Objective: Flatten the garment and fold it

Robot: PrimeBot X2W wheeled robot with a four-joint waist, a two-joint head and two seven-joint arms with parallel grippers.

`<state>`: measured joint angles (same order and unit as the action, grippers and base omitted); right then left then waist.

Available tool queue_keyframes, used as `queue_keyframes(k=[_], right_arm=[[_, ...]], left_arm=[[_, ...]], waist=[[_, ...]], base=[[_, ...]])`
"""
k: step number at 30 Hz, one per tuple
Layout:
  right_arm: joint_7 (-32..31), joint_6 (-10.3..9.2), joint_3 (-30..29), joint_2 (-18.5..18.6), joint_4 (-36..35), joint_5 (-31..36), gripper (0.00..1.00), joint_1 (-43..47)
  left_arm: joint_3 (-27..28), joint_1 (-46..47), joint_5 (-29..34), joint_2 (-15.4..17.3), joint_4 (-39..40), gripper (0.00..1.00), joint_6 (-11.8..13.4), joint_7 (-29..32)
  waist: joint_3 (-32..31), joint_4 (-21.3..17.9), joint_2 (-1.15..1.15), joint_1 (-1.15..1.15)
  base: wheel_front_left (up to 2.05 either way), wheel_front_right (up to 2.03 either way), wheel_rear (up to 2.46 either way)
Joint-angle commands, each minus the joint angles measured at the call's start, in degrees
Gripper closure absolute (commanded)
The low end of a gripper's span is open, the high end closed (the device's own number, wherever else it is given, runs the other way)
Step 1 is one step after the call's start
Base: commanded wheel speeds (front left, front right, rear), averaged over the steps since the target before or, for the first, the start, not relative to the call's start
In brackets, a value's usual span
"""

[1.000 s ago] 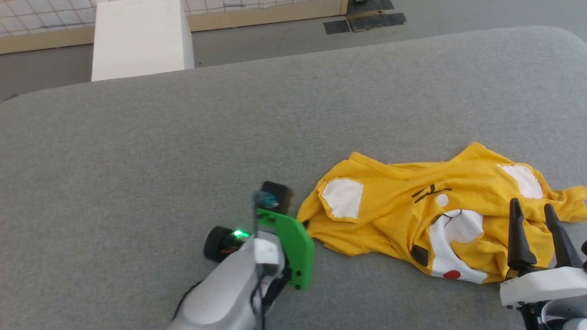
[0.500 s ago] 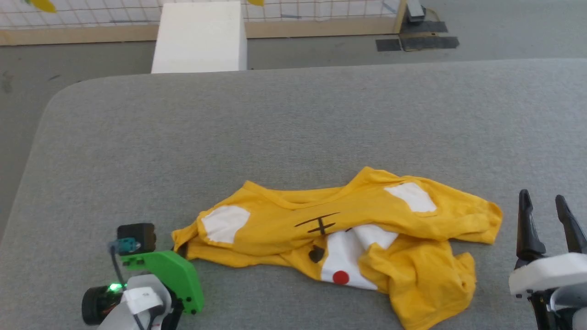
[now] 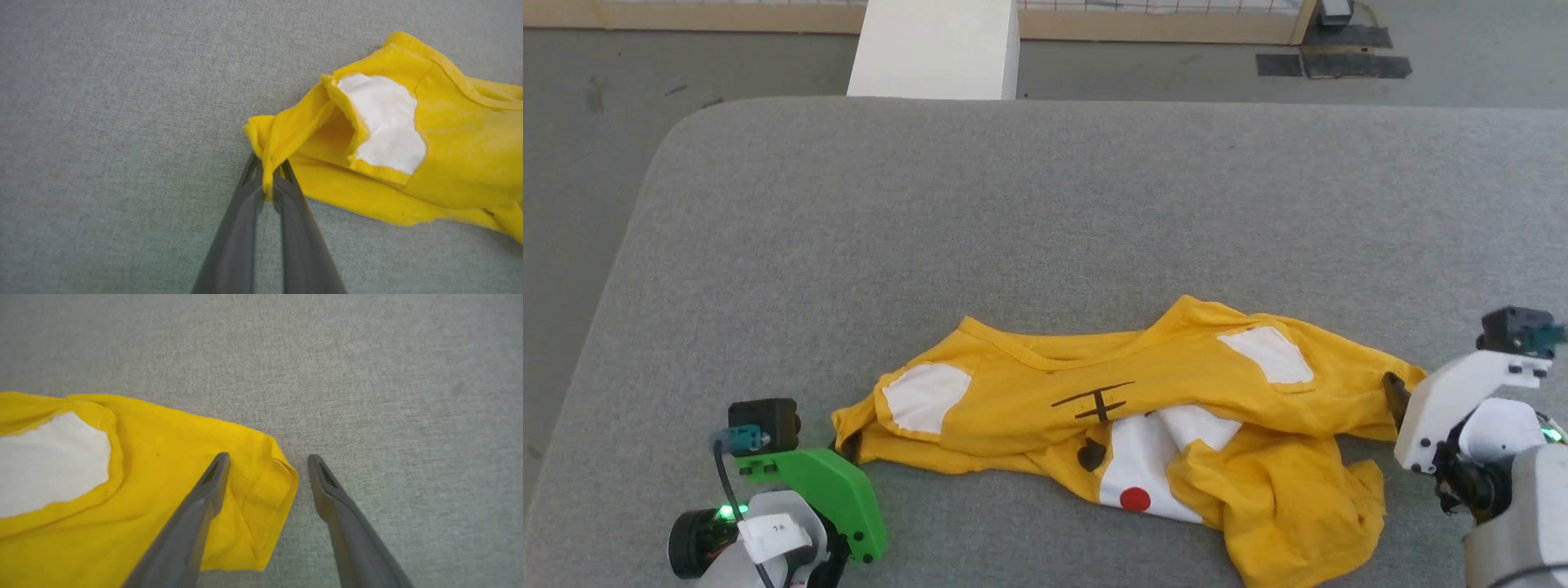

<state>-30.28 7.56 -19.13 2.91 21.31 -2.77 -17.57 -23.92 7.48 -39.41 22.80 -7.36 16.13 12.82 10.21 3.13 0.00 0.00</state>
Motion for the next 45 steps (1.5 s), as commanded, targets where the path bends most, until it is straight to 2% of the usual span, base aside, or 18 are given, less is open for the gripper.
queue_keyframes(k=[1, 3, 5, 6, 7, 8, 9, 15, 19, 23, 29, 33, 36, 41, 45], right_arm=[[-2.6, -0.08, -0.1, 0.1, 0.7, 0.9, 0.0, -1.6], [-7.6, -0.08, 0.9, 0.6, 1.7, 2.7, 0.0, -2.5], [-13.0, -0.08, 1.9, 1.0, 2.1, 3.7, 0.34, -2.7], [-15.6, -0.08, 2.5, 1.3, 2.0, 4.0, 0.58, -2.9], [-17.4, -0.08, 3.0, 1.5, 1.7, 4.1, 0.71, -3.0], [-19.0, -0.08, 3.7, 1.9, 1.2, 4.1, 0.95, -3.2], [-19.7, -0.08, 4.2, 2.2, 0.6, 4.1, 1.0, -3.4], [-19.1, -0.08, 6.7, 4.8, -3.7, 1.9, 1.0, -6.0], [-15.9, -0.08, 8.3, 8.3, -6.3, 1.3, 1.0, -10.5], [-13.0, -0.08, 11.1, 12.0, -7.9, 1.4, 1.0, -17.9], [-9.1, -0.08, 15.5, 15.6, -7.9, 1.8, 1.0, -31.5], [-5.5, -0.08, 17.3, 16.3, -7.3, 2.8, 1.0, -41.3], [-2.5, -0.08, 17.6, 15.6, -6.5, 3.6, 1.0, -48.4], [3.6, -0.08, 17.9, 13.7, -4.6, 6.1, 1.0, -59.7], [8.3, -0.08, 18.2, 12.3, -2.6, 8.5, 1.0, -67.3]], left_arm=[[0.0, 0.8, -0.3, -0.1, -0.1, 1.0, -0.2, -0.2], [-0.2, 1.0, -0.5, -0.3, -0.3, 1.0, -0.5, -0.3], [-0.4, 1.1, -0.6, -0.4, -0.5, 1.0, -0.7, -0.3], [-0.5, 1.2, -0.6, -0.4, -0.6, 1.0, -0.9, -0.2], [-0.6, 1.2, -0.6, -0.4, -0.6, 1.0, -1.0, -0.2], [-0.7, 1.3, -0.6, -0.3, -0.6, 1.0, -1.1, -0.1], [-0.7, 1.4, -0.6, -0.2, -0.6, 1.0, -1.3, -0.1], [-1.7, 4.2, 0.5, 2.5, 0.4, 1.0, -3.9, 1.1], [-1.8, 9.7, 1.4, 5.5, 2.1, 1.0, -7.2, 2.8], [-0.7, 17.8, 2.4, 8.6, 2.9, 1.0, -10.1, 4.8], [1.7, 31.4, 4.3, 10.8, 2.0, 1.0, -11.2, 6.7], [4.2, 40.7, 4.1, 10.0, -0.8, 1.0, -10.8, 6.5], [6.5, 47.4, 4.1, 8.9, -2.9, 1.0, -9.3, 5.1], [9.5, 58.5, 5.7, 7.5, -6.4, 1.0, -6.5, 0.8], [11.1, 65.5, 6.7, 6.4, -8.5, 1.0, -5.7, -3.7]], waist=[[0.6, 0.5, 0.0, 0.0], [0.7, 0.7, 0.0, 0.0], [0.7, 0.9, 0.0, 0.0], [0.7, 1.0, 0.0, 0.0], [0.7, 1.0, 0.0, 0.0], [0.7, 1.0, 0.0, 0.0], [0.7, 0.9, 0.0, 0.0], [0.7, 0.7, 0.0, 0.0], [1.3, 0.5, 0.0, 0.0], [3.4, -0.5, 0.0, 0.0], [8.7, -2.5, 0.0, 0.0], [12.1, -3.5, 0.0, 0.0], [14.3, -4.1, 0.0, 0.0], [16.8, -5.1, 0.0, 0.0], [18.3, -5.8, 0.0, 0.0]], base=[[0.0, 0.0, 0.0], [0.0, 0.0, 0.0], [0.0, 0.0, 0.0], [0.0, 0.0, 0.0], [0.0, 0.0, 0.0], [0.0, 0.0, 0.0], [0.0, 0.0, 0.0], [0.0, 0.0, 0.0], [0.0, 0.0, 0.0], [0.0, 0.0, 0.0], [0.0, 0.0, 0.0], [0.0, 0.0, 0.0], [0.0, 0.0, 0.0], [0.0, 0.0, 0.0], [0.0, 0.0, 0.0]])
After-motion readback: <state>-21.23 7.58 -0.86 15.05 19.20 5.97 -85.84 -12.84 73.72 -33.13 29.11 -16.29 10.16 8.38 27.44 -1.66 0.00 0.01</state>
